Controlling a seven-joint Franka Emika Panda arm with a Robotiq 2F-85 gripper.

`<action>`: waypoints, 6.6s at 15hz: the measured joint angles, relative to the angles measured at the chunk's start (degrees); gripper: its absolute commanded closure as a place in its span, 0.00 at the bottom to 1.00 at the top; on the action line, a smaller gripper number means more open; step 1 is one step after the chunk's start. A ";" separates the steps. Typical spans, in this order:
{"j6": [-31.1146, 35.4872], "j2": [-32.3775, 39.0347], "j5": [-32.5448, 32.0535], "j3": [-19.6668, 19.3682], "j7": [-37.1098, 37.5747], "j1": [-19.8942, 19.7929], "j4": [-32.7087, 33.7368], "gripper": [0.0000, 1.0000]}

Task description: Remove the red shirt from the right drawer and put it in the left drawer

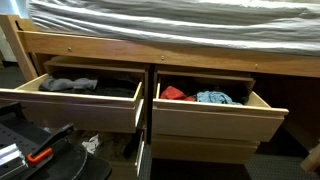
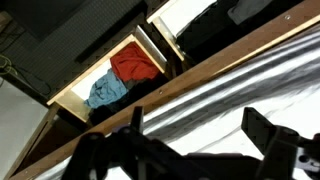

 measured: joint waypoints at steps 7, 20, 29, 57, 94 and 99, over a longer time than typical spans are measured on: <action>-0.04 9.67 10.06 -14.72 -14.13 0.58 -9.00 0.00; -7.96 16.83 14.51 -16.90 -14.72 0.04 -5.97 0.00; -8.03 16.82 14.51 -16.89 -14.71 0.03 -5.94 0.00; 19.57 40.33 15.63 -15.32 -29.96 -3.94 -6.56 0.00; 22.58 71.16 -7.61 -4.00 -48.70 -6.97 15.21 0.00; 24.48 71.47 -6.85 -3.42 -49.13 -7.25 15.17 0.00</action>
